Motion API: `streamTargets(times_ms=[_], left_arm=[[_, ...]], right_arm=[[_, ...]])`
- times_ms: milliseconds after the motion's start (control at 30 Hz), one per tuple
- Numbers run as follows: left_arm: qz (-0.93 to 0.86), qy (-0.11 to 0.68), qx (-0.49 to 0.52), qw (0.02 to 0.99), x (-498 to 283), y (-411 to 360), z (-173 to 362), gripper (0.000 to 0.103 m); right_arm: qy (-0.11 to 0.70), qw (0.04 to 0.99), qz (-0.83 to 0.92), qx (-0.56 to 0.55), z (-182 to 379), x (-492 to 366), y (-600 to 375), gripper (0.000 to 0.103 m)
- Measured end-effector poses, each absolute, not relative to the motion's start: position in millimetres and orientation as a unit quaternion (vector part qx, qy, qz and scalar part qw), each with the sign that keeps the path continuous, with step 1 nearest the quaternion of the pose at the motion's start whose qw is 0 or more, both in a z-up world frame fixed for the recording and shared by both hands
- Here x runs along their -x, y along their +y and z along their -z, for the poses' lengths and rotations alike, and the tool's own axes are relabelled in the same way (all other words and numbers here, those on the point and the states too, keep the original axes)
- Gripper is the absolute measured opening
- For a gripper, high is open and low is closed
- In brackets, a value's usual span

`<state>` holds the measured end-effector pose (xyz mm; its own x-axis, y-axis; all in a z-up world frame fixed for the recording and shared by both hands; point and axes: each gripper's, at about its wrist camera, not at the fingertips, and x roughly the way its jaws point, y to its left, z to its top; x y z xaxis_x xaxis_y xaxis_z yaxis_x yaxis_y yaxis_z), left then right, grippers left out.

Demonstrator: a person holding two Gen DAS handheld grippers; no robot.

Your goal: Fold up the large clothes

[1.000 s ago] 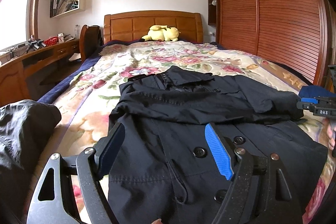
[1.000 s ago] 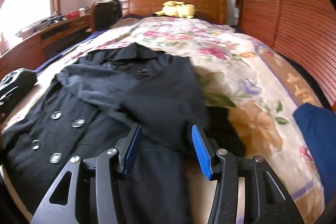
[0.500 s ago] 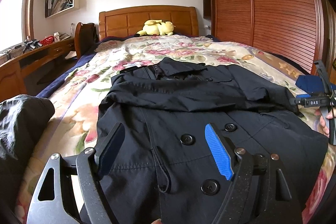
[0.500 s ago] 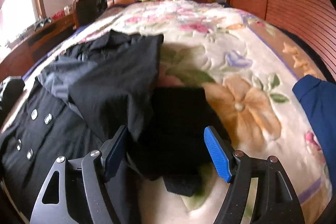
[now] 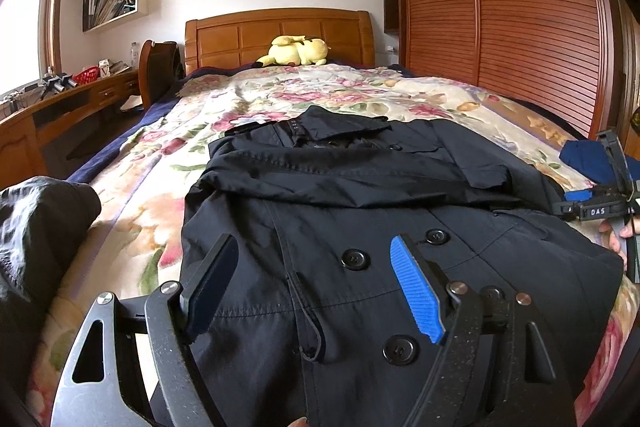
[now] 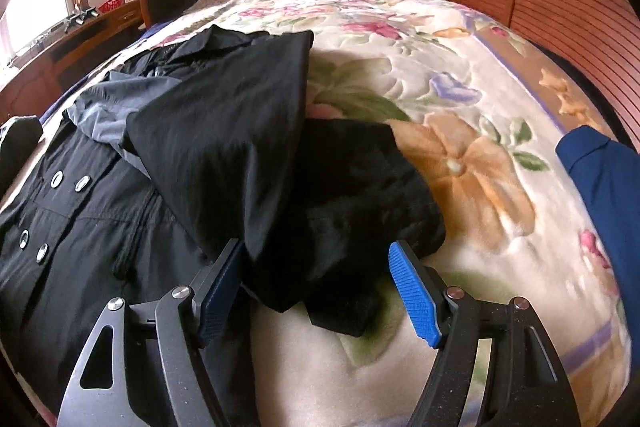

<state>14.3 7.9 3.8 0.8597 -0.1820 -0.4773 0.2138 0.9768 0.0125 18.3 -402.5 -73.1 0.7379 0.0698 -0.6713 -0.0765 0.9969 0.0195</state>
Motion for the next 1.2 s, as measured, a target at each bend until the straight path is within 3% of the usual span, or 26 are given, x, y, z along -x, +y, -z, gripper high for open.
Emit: streamTargets(times_ms=[367, 433, 500, 567, 600, 900, 1200], left_arm=[[0.104, 0.246, -0.036, 0.963, -16, 7, -2, 0.079], [0.104, 0.246, -0.036, 0.963, -16, 7, -3, 0.079], [0.106, 0.246, -0.037, 0.963, -15, 6, -2, 0.079], [0.107, 0.245, -0.037, 0.963, -14, 6, -2, 0.079], [0.108, 0.245, -0.037, 0.963, -13, 6, -2, 0.079], [0.106, 0.233, -0.033, 0.966, -8, 14, -10, 0.079], [0.083, 0.207, -0.001, 0.975, 0, 53, -30, 0.079]], right_arm=[[0.361, 0.932, -0.034, 0.005, 77, -21, -403, 0.074], [0.359, 0.933, -0.035, 0.012, 76, -20, -400, 0.062], [0.353, 0.935, -0.037, 0.021, 72, -17, -399, 0.034], [0.345, 0.938, -0.037, 0.031, 66, -14, -401, 0.013], [0.336, 0.941, -0.033, 0.034, 60, -10, -404, 0.009], [0.271, 0.96, -0.066, 0.034, -18, 20, -389, 0.004], [0.216, 0.959, -0.172, 0.069, -100, 26, -275, 0.002]])
